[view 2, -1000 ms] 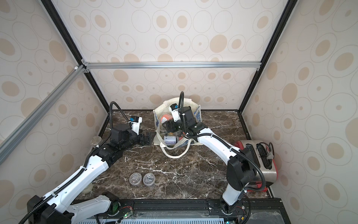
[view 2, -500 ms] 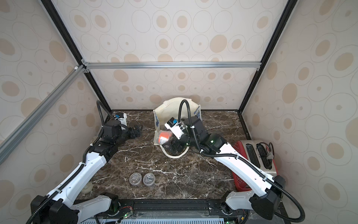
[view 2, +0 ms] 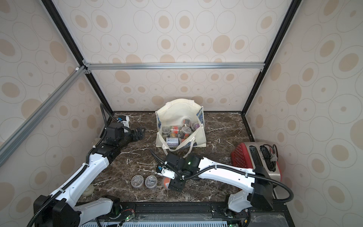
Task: Take out the seed jars from the canvas bag
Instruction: Place the seed jar at the center of the board.
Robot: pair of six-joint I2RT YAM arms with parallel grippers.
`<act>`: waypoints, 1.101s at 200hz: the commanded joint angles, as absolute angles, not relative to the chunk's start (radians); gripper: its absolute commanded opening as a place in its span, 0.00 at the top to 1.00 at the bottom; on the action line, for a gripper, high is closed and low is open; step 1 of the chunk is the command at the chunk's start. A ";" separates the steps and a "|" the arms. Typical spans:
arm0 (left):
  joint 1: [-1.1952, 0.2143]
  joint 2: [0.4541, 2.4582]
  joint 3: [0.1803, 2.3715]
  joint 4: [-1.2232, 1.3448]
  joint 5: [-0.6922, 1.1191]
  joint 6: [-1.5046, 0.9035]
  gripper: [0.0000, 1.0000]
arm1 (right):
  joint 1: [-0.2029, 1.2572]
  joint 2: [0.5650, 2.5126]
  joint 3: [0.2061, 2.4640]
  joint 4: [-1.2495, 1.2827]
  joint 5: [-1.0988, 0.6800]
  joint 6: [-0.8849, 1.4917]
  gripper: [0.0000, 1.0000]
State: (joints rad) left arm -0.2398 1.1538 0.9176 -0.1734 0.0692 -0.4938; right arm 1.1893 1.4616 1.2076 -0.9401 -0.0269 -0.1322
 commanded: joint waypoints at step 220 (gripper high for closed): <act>-0.217 1.091 0.961 -0.130 0.320 -0.484 0.02 | 1.125 1.391 1.251 -0.766 -0.003 -0.001 0.04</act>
State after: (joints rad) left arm -0.2203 1.0943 0.8978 -0.1783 0.2268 -0.4755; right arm 1.1744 1.4719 1.2072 -0.7856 0.0269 -0.0700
